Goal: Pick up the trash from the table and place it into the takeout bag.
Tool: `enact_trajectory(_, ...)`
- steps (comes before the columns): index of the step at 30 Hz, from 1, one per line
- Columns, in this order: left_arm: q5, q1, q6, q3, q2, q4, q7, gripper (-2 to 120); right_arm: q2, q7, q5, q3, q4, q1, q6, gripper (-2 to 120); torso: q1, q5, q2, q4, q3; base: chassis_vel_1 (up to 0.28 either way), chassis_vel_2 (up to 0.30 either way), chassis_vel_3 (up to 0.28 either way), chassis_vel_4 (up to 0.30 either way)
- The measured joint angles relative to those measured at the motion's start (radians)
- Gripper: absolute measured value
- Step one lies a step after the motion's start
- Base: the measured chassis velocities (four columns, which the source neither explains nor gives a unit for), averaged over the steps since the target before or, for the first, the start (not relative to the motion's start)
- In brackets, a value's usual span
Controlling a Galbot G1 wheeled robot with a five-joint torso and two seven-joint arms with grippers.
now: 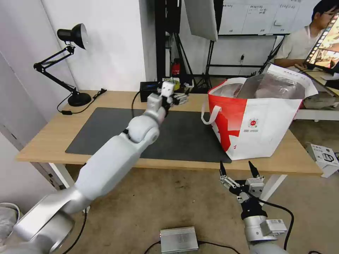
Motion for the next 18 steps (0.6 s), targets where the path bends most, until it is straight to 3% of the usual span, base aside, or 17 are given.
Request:
enact_trajectory(9, 0.052, 0.166, 0.003, -0.135, 0.054, -0.086, 0.045, 100, 0.0, 0.0, 0.0, 0.0, 0.0, 0.0, 0.0, 100, 0.0, 0.0, 0.0, 0.0, 0.0, 0.0, 0.0, 0.0, 0.0)
enact_trajectory(11, 0.073, 0.279, 0.018, -0.244, 0.072, -0.147, 0.059, 100, 0.0, 0.0, 0.0, 0.0, 0.0, 0.0, 0.0, 100, 0.0, 0.0001, 0.0, 0.0, 0.0, 0.0, 0.0, 0.0, 0.0)
enact_trajectory(18, 0.078, 0.427, 0.02, -0.346, 0.082, -0.229, 0.066, 100, 0.0, 0.0, 0.0, 0.0, 0.0, 0.0, 0.0, 100, 0.0, 0.0001, 0.0, -0.0001, 0.0, 0.0, 0.0, 0.0, 0.0)
